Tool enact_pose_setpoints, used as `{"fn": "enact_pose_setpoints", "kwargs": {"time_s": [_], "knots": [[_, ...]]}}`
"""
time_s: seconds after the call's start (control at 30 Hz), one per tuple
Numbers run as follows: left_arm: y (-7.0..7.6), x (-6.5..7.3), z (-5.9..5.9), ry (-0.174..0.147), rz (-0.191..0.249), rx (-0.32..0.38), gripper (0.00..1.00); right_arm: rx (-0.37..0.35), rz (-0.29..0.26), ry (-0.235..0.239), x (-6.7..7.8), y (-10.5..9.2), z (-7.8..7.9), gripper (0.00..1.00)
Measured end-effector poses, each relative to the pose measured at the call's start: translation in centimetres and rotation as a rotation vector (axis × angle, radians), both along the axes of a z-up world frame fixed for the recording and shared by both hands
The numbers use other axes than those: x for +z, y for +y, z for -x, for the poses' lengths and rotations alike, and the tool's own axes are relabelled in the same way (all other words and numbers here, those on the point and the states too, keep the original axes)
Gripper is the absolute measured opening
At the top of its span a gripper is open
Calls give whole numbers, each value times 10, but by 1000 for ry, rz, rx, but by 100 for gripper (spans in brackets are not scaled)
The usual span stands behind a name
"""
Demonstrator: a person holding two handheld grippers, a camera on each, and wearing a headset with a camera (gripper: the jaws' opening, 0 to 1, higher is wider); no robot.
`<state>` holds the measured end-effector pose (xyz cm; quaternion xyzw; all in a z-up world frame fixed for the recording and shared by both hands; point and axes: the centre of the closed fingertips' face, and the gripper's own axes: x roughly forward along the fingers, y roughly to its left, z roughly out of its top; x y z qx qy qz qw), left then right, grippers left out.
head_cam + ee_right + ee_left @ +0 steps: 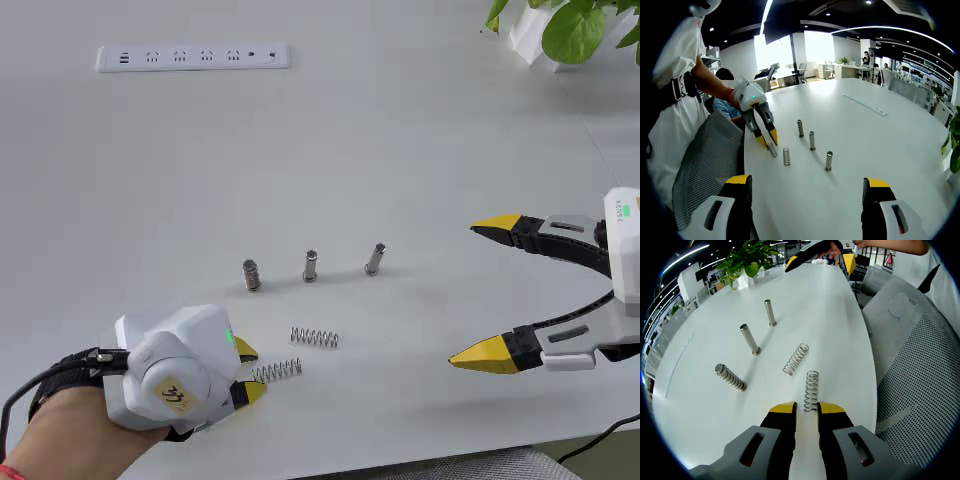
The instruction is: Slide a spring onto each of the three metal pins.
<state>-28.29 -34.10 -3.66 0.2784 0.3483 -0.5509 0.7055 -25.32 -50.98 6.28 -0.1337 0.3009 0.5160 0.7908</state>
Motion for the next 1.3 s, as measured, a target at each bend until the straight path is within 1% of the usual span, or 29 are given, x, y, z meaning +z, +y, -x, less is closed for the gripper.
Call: {"fn": "enact_pose_setpoints", "kwargs": {"time_s": [0.1,0.2,0.43,0.53,0.6,0.8,0.9,1.07,1.13,1.17,1.23,1.3], "knots": [[-1,-1,1,-11,-12,-28,11,-7,-1,-2,0,-2,0,91],[-2,-1,2,-18,-16,-31,8,-11,-5,-2,0,-3,1,91],[-1,-1,2,-9,-17,-23,7,-10,-5,5,-3,-4,4,93],[-1,0,1,-10,-18,-15,7,-3,13,7,-6,-6,6,93],[-1,0,1,-6,-17,-13,7,-3,15,10,-7,-6,7,92],[0,3,2,-3,-3,-6,7,-4,11,13,-7,-2,8,91],[-1,5,1,-2,9,0,7,-1,9,14,-7,1,9,91],[-3,11,3,2,33,1,7,2,-3,18,-5,9,10,89],[-4,16,3,4,55,15,7,9,-7,17,-3,12,12,89],[-5,21,2,7,76,26,7,8,-11,19,-2,14,12,88],[-7,27,2,7,102,38,7,5,-22,20,2,16,12,87],[-10,37,0,4,144,56,7,1,-37,15,8,19,10,85]]}}
